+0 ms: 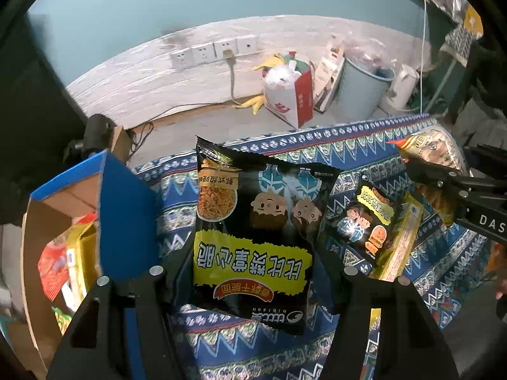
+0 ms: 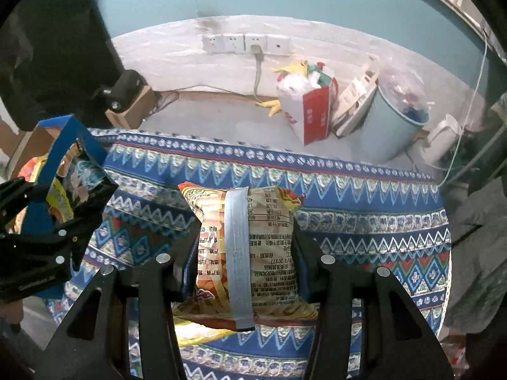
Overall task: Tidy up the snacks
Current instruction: 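Carry both bags over the cardboard box and release them inside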
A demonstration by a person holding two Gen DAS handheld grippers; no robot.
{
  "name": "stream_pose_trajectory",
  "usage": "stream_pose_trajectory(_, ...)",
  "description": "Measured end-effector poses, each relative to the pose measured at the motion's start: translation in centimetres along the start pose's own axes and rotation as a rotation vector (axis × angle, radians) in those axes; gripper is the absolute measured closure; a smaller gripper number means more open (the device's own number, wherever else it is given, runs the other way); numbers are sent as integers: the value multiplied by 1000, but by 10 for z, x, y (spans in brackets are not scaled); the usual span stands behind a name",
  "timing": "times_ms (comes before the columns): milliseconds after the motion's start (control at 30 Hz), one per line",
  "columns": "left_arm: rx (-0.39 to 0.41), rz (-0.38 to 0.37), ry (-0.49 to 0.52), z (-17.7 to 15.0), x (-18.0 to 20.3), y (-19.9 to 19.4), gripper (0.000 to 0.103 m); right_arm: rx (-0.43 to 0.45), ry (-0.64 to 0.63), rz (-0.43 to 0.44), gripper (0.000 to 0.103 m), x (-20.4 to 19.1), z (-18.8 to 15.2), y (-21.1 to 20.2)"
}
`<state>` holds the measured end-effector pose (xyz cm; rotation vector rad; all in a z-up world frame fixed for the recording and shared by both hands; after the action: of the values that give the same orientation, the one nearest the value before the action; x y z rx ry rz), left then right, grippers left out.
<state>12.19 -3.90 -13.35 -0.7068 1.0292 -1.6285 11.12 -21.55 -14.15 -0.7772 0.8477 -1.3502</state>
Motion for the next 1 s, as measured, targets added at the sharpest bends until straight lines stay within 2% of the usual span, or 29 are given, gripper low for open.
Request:
stream_pose_trajectory(567,79,23,-114,-25,-66,-52,39,58,-113,55,55,-84,22,-34)
stream_pose_trajectory(867,88,30,-205,-47,-115,-68,39,65,-170,106,55,-141,34,-35)
stream_pose_trajectory(1000,91,56,-248,-59,-141,-72,39,63,-195,133,55,-170,39,-31)
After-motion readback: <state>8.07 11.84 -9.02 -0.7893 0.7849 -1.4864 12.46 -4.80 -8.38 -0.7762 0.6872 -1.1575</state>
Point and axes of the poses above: each gripper's, at about its wrist camera, not at the fingertips, and y roughly the way its jaws point, x to its right, z to its top, the point moved 6 cm from there along y, roughly the way its jaws point
